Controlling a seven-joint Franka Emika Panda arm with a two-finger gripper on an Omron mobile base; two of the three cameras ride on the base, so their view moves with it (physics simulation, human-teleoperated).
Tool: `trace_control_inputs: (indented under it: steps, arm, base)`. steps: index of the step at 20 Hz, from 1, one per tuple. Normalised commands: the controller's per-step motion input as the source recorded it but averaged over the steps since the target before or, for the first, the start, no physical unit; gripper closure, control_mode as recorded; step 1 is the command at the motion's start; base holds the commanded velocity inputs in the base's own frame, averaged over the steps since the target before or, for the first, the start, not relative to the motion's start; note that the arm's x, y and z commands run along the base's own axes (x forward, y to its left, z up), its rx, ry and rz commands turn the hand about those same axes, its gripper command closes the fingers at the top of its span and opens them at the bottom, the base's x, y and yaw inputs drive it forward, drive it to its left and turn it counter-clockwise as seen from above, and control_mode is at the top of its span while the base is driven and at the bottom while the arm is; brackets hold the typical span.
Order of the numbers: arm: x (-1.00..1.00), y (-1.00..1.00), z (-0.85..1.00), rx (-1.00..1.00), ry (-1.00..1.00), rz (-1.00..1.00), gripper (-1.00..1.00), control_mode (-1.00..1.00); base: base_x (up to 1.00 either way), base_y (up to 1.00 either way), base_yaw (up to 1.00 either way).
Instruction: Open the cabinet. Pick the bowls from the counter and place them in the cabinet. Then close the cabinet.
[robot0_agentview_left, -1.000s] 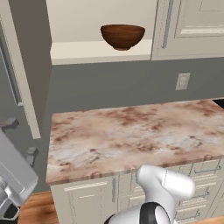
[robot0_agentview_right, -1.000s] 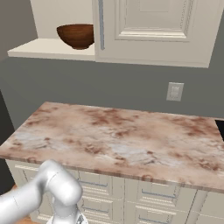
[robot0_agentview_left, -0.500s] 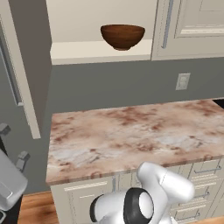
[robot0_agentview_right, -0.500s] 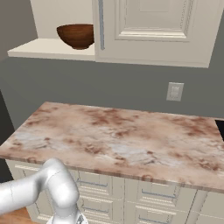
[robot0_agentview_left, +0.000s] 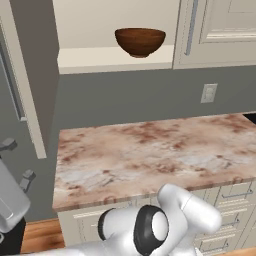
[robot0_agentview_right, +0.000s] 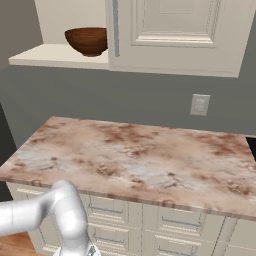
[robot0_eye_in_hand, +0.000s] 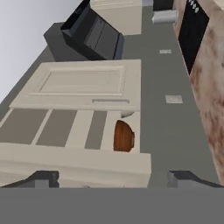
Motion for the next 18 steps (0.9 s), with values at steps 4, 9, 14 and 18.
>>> trace_control_inputs:
  steps: [4,9,14,18]
  arm:
    - [0.31,0.0,-0.05,0.0,0.0,0.0,-1.0,-1.0]
    - [0.28,0.0,-0.04,0.03,0.01,0.0,-1.0,-1.0]
    - [0.16,0.04,0.0,0.0,0.0,0.0,-1.0,-1.0]
    - [0.27,-0.01,-0.03,0.04,0.0,0.03,-1.0,-1.0]
  base:
    - [0.0,0.0,0.0]
    - [0.0,0.0,0.0]
    - [0.0,0.0,0.0]
    - [0.0,0.0,0.0]
